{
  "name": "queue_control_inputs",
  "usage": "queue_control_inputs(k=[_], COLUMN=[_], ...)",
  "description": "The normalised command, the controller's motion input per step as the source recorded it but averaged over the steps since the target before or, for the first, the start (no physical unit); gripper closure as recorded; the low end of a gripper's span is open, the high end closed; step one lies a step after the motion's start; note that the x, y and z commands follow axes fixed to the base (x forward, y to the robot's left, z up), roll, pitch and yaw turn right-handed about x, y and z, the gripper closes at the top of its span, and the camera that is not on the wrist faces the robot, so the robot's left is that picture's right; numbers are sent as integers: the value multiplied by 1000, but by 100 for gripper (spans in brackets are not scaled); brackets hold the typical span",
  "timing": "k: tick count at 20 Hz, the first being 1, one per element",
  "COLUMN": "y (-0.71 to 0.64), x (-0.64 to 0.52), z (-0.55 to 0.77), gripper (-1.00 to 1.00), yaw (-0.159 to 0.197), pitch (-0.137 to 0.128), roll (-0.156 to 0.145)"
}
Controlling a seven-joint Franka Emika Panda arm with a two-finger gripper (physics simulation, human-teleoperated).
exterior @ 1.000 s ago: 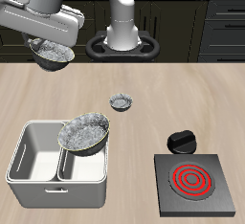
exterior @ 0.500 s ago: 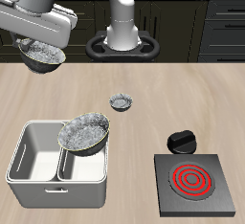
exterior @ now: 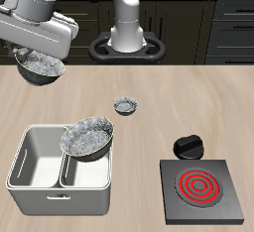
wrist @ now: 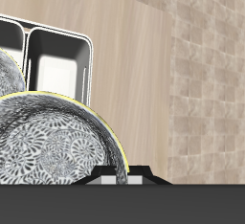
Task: Place the largest bowl in the left side of the drainer and the medium bowl in the right side
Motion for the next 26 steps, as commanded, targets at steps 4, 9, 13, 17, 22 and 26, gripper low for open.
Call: queue_control_inputs(k=[4, 9, 13, 17, 22, 26], y=[136, 232, 96, 116, 72, -120], x=[194, 226, 138, 74, 59, -1], z=[-28, -100, 48, -28, -65, -51], gripper=[100, 100, 100, 100, 100, 100], yaw=[-18, -23, 7, -28, 0, -11], pitch=[2, 2, -5, 2, 7, 3], roll=[27, 69, 129, 80, 32, -27])
